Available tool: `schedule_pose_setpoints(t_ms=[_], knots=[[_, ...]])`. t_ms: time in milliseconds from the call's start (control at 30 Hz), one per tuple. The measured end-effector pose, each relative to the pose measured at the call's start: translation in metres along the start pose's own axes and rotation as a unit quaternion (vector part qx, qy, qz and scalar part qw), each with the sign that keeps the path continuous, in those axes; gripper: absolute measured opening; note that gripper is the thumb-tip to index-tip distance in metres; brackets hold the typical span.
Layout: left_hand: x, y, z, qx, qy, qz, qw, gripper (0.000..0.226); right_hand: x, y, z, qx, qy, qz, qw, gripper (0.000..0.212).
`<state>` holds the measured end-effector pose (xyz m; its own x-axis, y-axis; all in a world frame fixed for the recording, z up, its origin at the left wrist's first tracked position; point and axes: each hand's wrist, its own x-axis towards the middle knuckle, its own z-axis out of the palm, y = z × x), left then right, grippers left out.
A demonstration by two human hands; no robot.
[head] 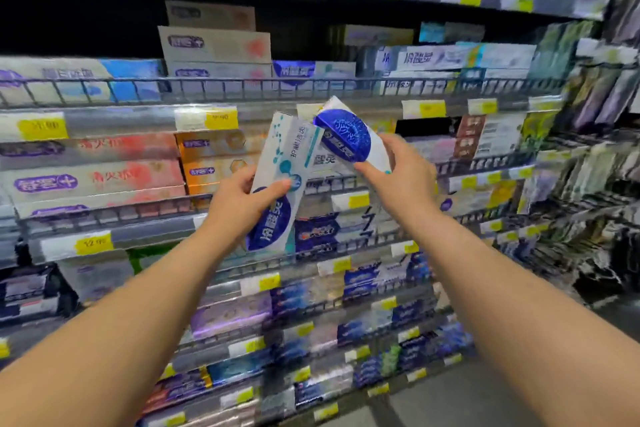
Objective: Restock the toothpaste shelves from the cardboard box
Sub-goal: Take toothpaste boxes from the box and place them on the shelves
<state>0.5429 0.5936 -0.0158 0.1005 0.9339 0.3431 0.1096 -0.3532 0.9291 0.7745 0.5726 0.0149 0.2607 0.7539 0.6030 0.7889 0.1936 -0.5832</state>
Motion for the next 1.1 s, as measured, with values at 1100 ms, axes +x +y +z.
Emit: schedule_pose_setpoints(t_ms=[1100], knots=[[0.089,0.05,0.022,0.165,0.249,0.058,0.953,0.047,0.215,-0.004,0.051,-0.184,-0.047,-0.351,0.917,0.052]])
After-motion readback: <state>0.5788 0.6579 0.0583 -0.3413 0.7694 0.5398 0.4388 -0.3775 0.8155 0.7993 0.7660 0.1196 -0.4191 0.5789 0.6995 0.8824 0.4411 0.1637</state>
